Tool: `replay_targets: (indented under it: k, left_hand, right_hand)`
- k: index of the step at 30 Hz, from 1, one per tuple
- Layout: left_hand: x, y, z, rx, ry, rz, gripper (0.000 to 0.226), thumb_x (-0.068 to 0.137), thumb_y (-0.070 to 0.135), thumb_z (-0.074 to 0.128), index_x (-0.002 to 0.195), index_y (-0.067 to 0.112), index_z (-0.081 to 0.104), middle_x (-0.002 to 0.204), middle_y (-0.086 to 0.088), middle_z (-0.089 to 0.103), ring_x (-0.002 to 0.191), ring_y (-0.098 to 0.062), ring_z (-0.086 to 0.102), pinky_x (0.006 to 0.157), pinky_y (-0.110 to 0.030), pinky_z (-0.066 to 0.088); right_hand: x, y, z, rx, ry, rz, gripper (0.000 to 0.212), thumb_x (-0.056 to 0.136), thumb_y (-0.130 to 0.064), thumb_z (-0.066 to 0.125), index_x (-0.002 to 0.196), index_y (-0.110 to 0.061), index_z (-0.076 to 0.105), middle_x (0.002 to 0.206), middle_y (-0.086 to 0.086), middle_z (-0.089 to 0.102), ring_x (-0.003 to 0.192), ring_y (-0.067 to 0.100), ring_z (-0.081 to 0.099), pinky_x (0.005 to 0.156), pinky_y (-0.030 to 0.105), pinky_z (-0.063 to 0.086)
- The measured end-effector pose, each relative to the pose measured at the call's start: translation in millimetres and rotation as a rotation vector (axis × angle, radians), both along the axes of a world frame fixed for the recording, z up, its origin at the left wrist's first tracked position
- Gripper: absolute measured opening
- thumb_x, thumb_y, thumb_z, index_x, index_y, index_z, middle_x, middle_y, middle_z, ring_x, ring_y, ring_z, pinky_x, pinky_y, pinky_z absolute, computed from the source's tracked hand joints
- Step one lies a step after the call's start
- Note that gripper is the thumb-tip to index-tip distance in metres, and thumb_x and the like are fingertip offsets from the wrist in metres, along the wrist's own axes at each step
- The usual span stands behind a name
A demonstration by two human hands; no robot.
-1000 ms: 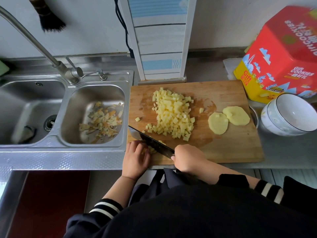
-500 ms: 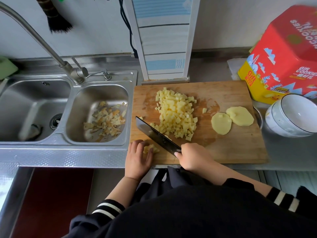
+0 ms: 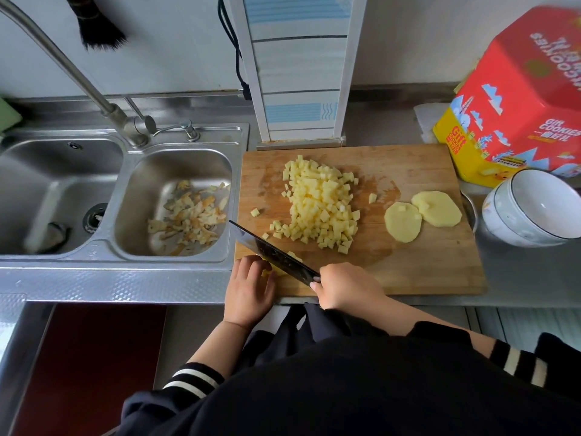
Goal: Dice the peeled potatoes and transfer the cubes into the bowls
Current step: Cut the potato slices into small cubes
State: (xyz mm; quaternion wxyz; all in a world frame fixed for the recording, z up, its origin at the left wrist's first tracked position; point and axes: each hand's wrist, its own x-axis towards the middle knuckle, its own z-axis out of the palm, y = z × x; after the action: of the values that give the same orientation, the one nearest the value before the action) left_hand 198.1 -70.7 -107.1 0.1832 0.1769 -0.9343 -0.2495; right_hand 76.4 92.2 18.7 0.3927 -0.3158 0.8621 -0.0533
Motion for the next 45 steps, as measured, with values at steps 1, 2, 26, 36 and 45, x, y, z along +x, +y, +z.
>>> replay_targets:
  k: [1, 2, 26, 36, 45]
  left_hand:
    - [-0.1, -0.5, -0.6, -0.008, -0.008, 0.002, 0.024, 0.09, 0.03, 0.051, 0.092, 0.007, 0.059, 0.097, -0.009, 0.055, 0.09, -0.024, 0.048, 0.078, -0.026, 0.039]
    - [-0.8, -0.8, -1.2, -0.014, -0.013, 0.005, 0.025, 0.09, 0.029, 0.051, 0.092, 0.006, 0.06, 0.097, -0.009, 0.056, 0.09, -0.025, 0.048, 0.078, -0.027, 0.04]
    - [-0.6, 2.5, -1.2, 0.066, -0.042, 0.061, 0.026, 0.09, 0.024, 0.047, 0.094, 0.003, 0.061, 0.099, -0.012, 0.055, 0.091, -0.029, 0.048, 0.08, -0.028, 0.039]
    - [15.1, -2.4, 4.8, 0.083, -0.269, 0.323, 0.057, 0.083, 0.058, 0.057, 0.119, 0.015, 0.057, 0.105, -0.001, 0.06, 0.103, -0.026, 0.051, 0.085, -0.042, 0.039]
    - [6.6, 1.0, 7.5, 0.197, -0.28, 0.386, 0.053, 0.087, 0.044, 0.068, 0.127, 0.013, 0.055, 0.11, -0.003, 0.063, 0.11, -0.028, 0.05, 0.089, -0.041, 0.035]
  right_hand:
    - [-0.3, -0.8, -0.9, 0.01, -0.003, 0.0, 0.027, 0.101, -0.031, 0.043, 0.104, -0.011, 0.06, 0.107, 0.005, 0.067, 0.094, 0.025, 0.064, 0.079, 0.037, 0.052]
    - [-0.8, -1.9, -1.4, 0.02, -0.004, 0.002, 0.027, 0.101, -0.031, 0.043, 0.105, -0.01, 0.06, 0.106, 0.005, 0.067, 0.094, 0.026, 0.064, 0.078, 0.037, 0.051]
    - [-0.4, -16.4, -11.1, 0.131, -0.068, -0.03, 0.02, 0.098, -0.018, 0.05, 0.087, -0.007, 0.062, 0.069, 0.0, 0.051, 0.073, 0.026, 0.057, 0.064, 0.031, 0.042]
    - [-2.6, -22.8, -13.3, 0.14, -0.034, -0.015, 0.029, 0.095, -0.012, 0.05, 0.066, -0.014, 0.047, 0.067, 0.001, 0.051, 0.062, 0.021, 0.051, 0.054, 0.026, 0.037]
    - [-3.3, -22.7, -12.5, 0.099, -0.035, -0.03, 0.02, 0.096, -0.017, 0.05, 0.077, -0.014, 0.055, 0.07, -0.002, 0.053, 0.076, 0.025, 0.058, 0.066, 0.03, 0.043]
